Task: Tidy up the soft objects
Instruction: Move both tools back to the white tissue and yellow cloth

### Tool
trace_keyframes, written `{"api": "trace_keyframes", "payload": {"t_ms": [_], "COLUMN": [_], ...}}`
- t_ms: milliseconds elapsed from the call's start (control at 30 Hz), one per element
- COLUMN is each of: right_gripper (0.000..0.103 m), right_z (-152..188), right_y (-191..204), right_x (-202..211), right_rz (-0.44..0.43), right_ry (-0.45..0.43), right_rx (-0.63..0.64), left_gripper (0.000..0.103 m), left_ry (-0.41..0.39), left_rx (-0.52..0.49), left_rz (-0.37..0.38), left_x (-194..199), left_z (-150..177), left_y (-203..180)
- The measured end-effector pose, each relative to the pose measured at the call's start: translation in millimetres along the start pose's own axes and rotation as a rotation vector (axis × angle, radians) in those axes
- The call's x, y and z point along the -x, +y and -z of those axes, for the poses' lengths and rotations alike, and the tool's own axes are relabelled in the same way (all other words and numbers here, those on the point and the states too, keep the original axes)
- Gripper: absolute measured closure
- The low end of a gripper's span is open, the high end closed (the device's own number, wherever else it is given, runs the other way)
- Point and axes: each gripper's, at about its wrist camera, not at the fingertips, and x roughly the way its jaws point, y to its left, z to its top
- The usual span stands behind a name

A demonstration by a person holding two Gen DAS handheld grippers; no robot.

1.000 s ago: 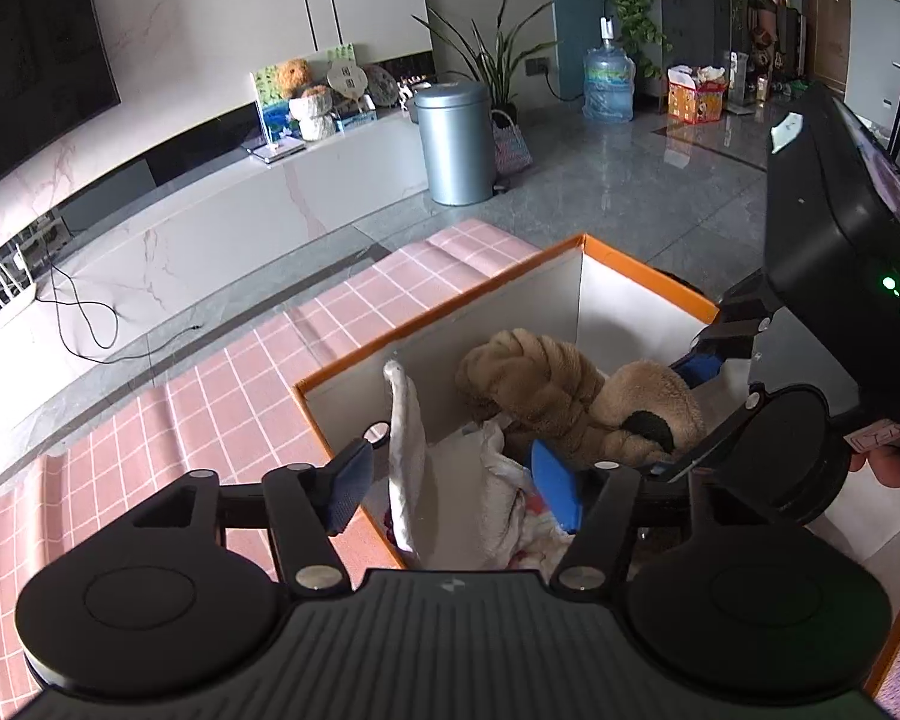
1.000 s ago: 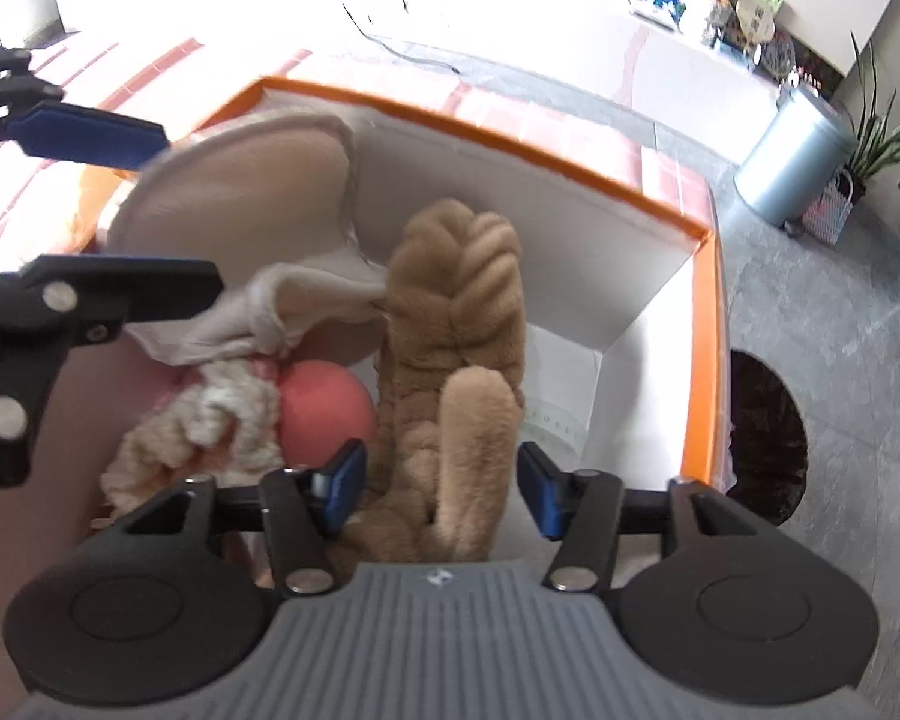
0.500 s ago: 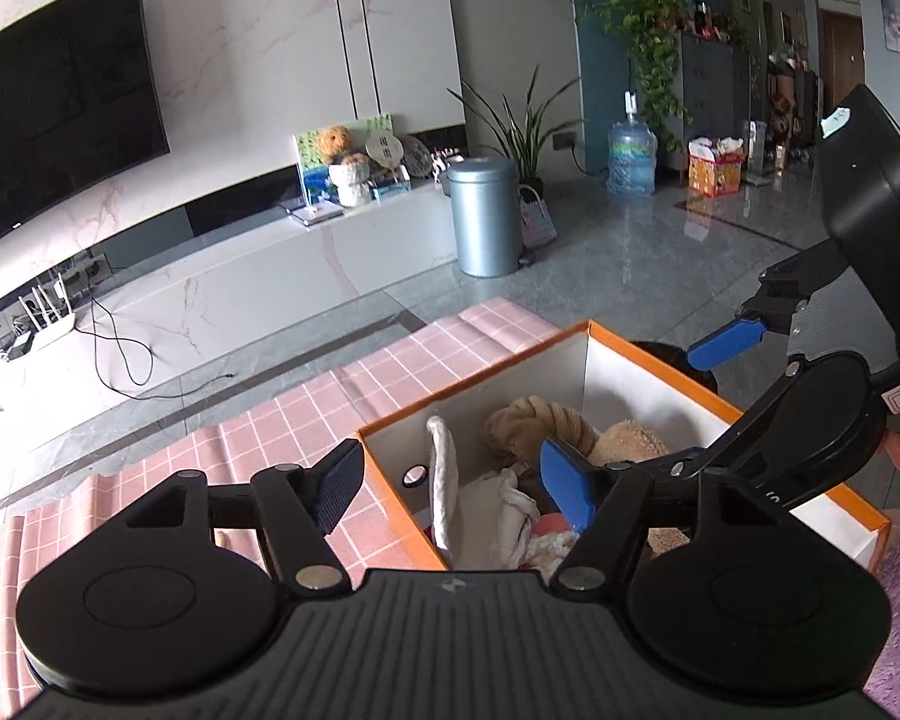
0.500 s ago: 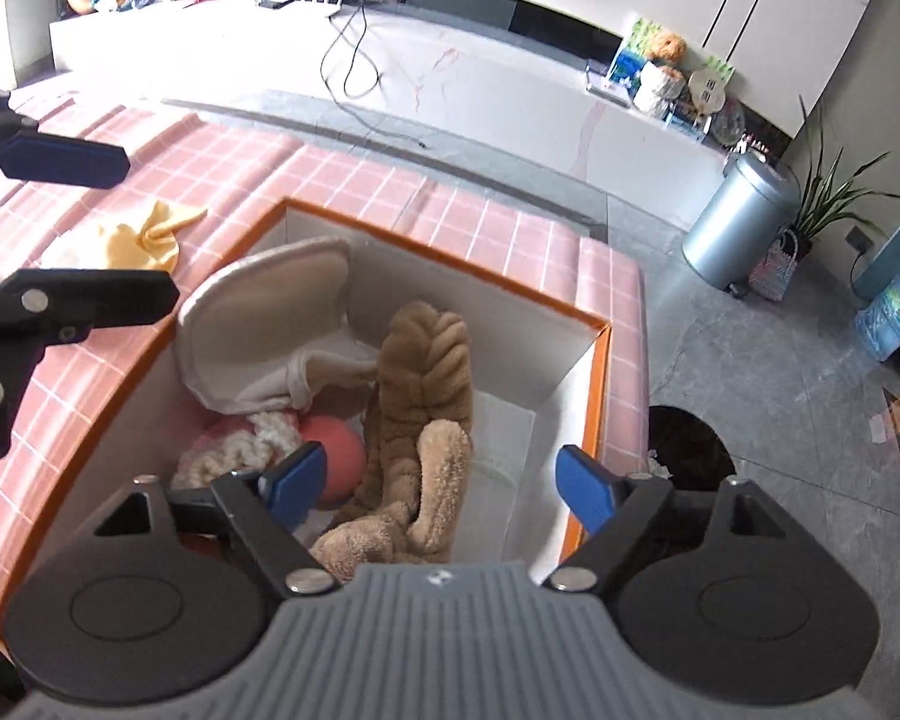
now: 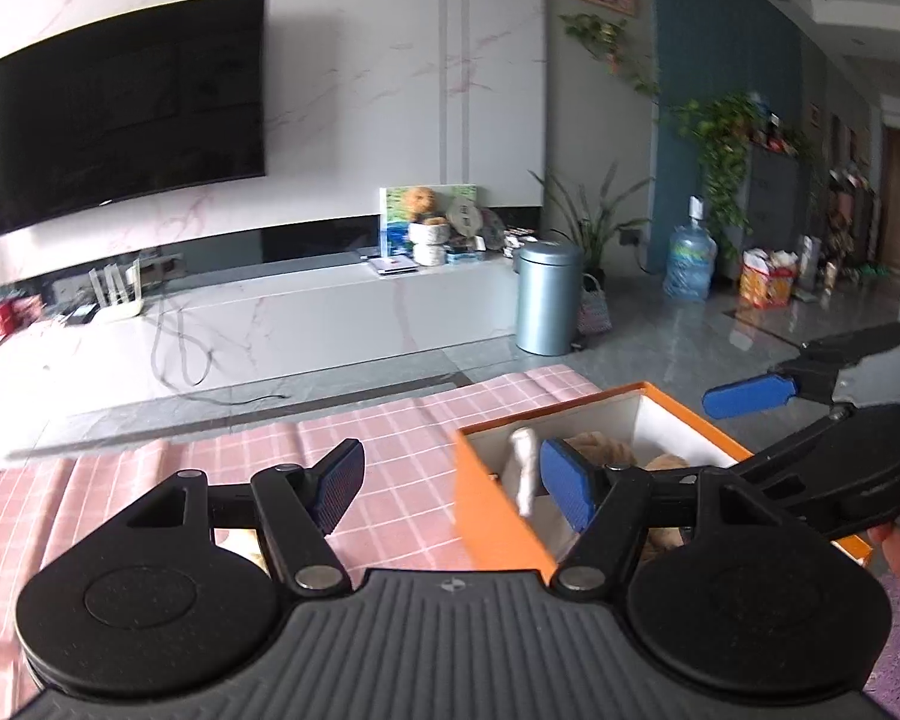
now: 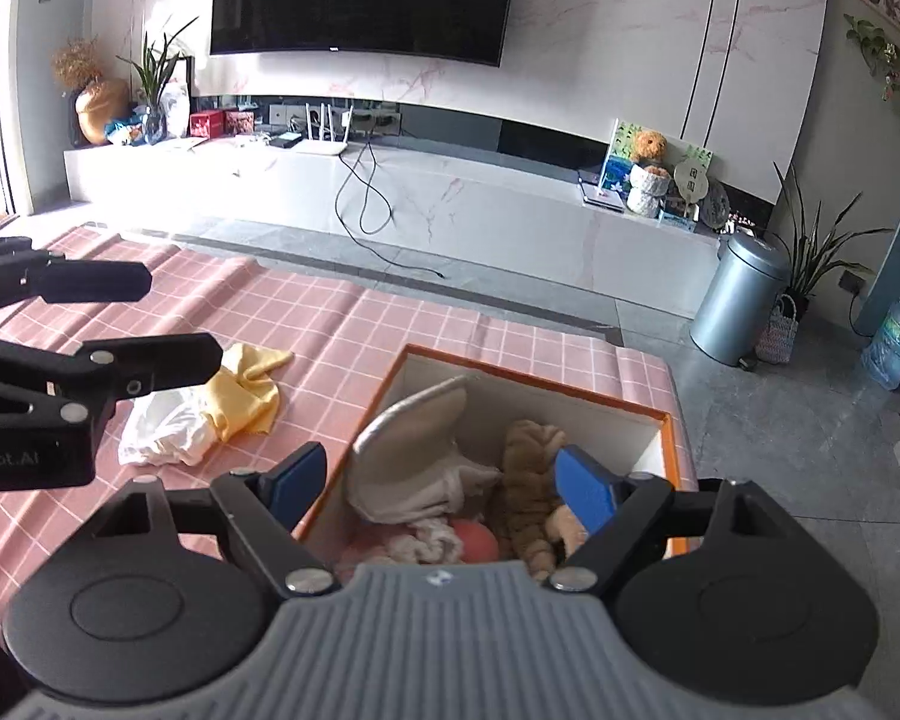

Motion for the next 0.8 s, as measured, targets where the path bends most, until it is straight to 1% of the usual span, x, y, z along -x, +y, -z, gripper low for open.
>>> {"api": "trace_keyframes", "payload": {"t_ms": [133,233,300,333,367,433,467,567,633,700,767,800], "right_gripper": [0.022,0.026,0.029,0.034,0.037,0.039,0.041,0.045,0.047,0.049,0.061,0.062], "right_z": [1.7,0.9,0.2,0.2,0.1,0.5,0.5,2.5,4.5,5.9,4.6,3.5], "right_y": [32.7,57.2,73.1,81.4,88.4,100.1,105.5,124.1,133.5,139.6,144.4,145.9], "right_x": [-10.3,-21.4,-29.5,-33.9,-38.5,-50.0,-57.0,-79.7,-93.5,-109.3,-127.2,-134.9], "right_rz": [-0.037,-0.056,-0.063,-0.069,-0.073,-0.085,-0.091,-0.09,-0.088,-0.088,-0.086,-0.089], "right_ry": [-0.025,-0.034,-0.037,-0.034,-0.029,-0.011,0.002,0.046,0.07,0.101,0.14,0.155], "right_rx": [-0.019,-0.024,-0.023,-0.022,-0.023,-0.037,-0.047,-0.054,-0.039,-0.021,-0.019,-0.026], "left_gripper": [0.024,0.024,0.024,0.024,0.024,0.024,0.024,0.023,0.019,0.016,0.016,0.015], "left_ry": [0.0,0.009,0.016,0.023,0.032,0.046,0.055,0.092,0.118,0.139,0.169,0.182], "left_rx": [0.054,0.111,0.147,0.161,0.173,0.193,0.206,0.253,0.275,0.269,0.27,0.271], "left_rz": [-0.064,-0.104,-0.133,-0.143,-0.151,-0.164,-0.164,-0.151,-0.15,-0.153,-0.148,-0.146], "left_x": [8.5,12.9,13.6,12.6,11.9,8.0,6.9,0.1,-4.4,-10.2,-18.5,-23.3], "left_z": [13.8,22.6,29.7,32.6,36.0,41.3,45.3,57.0,64.2,71.3,77.6,79.7], "left_y": [24.1,47.3,61.7,68.3,75.6,86.8,93.8,111.3,121.0,127.6,137.7,142.4]}}
